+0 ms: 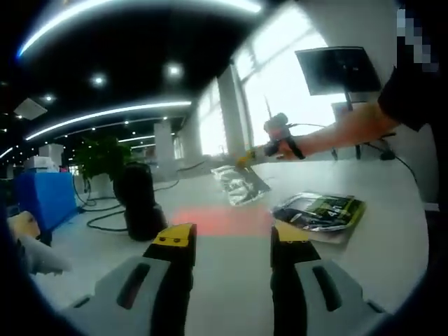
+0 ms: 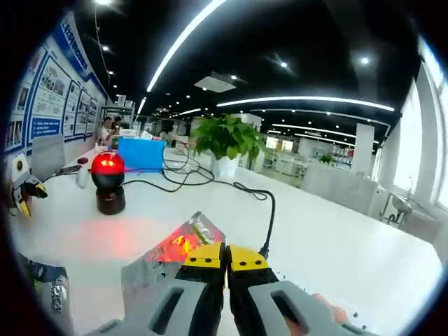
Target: Clip sheet goods on table flip sheet goods clip sheet goods scan sheet goods put sheet goods back to table
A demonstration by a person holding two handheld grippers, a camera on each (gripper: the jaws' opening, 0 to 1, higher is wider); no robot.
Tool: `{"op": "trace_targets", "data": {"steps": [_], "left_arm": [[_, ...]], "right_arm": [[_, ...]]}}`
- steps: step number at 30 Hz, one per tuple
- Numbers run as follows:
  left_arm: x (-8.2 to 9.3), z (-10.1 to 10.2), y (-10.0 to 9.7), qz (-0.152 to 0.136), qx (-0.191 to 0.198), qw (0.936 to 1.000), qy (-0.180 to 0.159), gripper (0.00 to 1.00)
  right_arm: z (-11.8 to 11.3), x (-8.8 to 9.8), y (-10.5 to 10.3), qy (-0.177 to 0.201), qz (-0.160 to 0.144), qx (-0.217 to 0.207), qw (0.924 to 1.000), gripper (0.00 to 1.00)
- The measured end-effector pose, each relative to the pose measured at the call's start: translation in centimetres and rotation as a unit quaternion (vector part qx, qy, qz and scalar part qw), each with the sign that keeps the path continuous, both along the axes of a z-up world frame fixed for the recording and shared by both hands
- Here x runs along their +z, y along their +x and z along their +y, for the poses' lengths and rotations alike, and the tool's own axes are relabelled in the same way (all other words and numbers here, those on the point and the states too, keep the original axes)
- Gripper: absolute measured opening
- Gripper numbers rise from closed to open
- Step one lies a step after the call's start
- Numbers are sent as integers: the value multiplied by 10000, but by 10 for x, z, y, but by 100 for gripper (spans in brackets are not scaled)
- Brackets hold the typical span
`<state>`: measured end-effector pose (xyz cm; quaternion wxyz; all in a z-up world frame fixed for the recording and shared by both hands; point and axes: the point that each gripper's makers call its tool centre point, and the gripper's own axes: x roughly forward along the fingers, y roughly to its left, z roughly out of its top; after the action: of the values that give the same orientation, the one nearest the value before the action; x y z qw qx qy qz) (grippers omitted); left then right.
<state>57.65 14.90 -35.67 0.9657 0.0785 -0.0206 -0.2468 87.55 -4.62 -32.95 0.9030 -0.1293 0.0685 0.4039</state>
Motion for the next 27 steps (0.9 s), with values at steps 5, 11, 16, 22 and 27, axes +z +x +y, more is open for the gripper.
{"op": "trace_targets", "data": {"steps": [5, 11, 16, 22, 27], "left_arm": [[-1, 0, 1, 35, 7, 10000, -2, 35], [-3, -3, 0, 19, -33, 9999, 144, 35], [-3, -3, -1, 16, -41, 9999, 158, 35], [-2, -2, -1, 16, -27, 9999, 108, 35], [-4, -3, 0, 19, -25, 9998, 172, 35]], "right_arm": [[3, -14, 0, -149, 63, 76, 9998, 0], [10, -32, 1, -567, 255, 296, 9976, 0], [13, -35, 6, -764, 281, 411, 9958, 0], [13, -49, 7, -982, 312, 434, 9937, 0], [5, -63, 11, -1084, 474, 375, 9923, 0]]}}
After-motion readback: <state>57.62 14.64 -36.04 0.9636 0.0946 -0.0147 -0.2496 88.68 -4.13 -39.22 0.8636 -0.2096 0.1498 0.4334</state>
